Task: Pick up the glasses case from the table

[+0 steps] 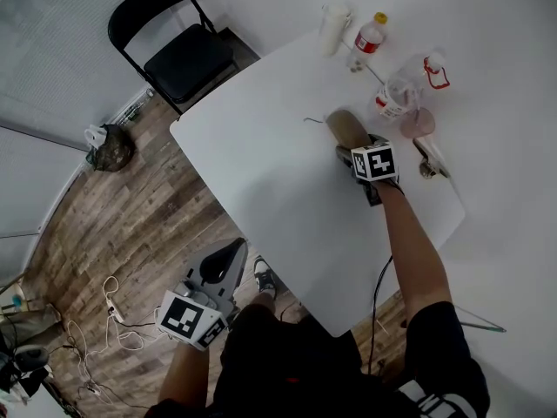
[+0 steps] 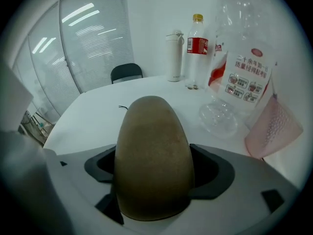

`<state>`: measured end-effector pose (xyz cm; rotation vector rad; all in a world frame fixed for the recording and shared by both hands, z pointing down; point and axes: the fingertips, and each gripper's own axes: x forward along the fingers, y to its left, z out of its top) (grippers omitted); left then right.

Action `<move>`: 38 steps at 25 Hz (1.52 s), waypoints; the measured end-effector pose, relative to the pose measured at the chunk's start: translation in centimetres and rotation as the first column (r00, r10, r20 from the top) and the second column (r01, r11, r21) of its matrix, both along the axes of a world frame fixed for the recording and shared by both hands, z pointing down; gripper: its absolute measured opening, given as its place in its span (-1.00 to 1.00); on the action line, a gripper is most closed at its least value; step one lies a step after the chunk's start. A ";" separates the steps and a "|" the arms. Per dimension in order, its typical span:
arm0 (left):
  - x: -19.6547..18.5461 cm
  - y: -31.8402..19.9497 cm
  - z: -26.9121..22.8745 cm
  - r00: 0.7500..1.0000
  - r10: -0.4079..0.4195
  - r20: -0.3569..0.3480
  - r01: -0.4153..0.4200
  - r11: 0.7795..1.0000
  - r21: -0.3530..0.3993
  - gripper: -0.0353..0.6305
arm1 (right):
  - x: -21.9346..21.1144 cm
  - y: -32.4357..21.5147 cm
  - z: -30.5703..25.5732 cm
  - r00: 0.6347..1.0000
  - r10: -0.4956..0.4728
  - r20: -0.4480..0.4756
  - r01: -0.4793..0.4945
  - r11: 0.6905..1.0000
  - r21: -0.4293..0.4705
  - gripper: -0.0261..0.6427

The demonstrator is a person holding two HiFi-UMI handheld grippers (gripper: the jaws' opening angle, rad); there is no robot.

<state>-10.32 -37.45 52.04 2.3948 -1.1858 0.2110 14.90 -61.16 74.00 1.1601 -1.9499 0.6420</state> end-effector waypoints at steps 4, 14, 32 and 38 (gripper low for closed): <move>-0.4 0.2 0.2 1.000 0.002 0.017 -0.002 1.000 -0.012 -0.83 | -0.2 0.4 -0.3 1.000 -0.006 0.000 0.006 1.000 0.030 0.28; 1.0 1.1 -2.6 1.000 0.029 0.011 -0.029 0.999 0.042 -0.83 | -1.3 3.6 -10.8 0.989 -0.009 0.144 -0.029 0.967 0.255 0.26; 2.8 5.5 -12.8 0.998 0.061 0.035 -0.067 0.966 0.250 -0.83 | -3.1 20.6 -37.2 0.923 -0.167 0.346 -0.086 0.789 0.609 0.26; 3.3 5.5 -16.5 0.998 0.058 0.034 -0.066 0.942 0.330 -0.83 | -2.5 25.7 -41.5 0.925 -0.192 0.329 -0.095 0.720 0.688 0.26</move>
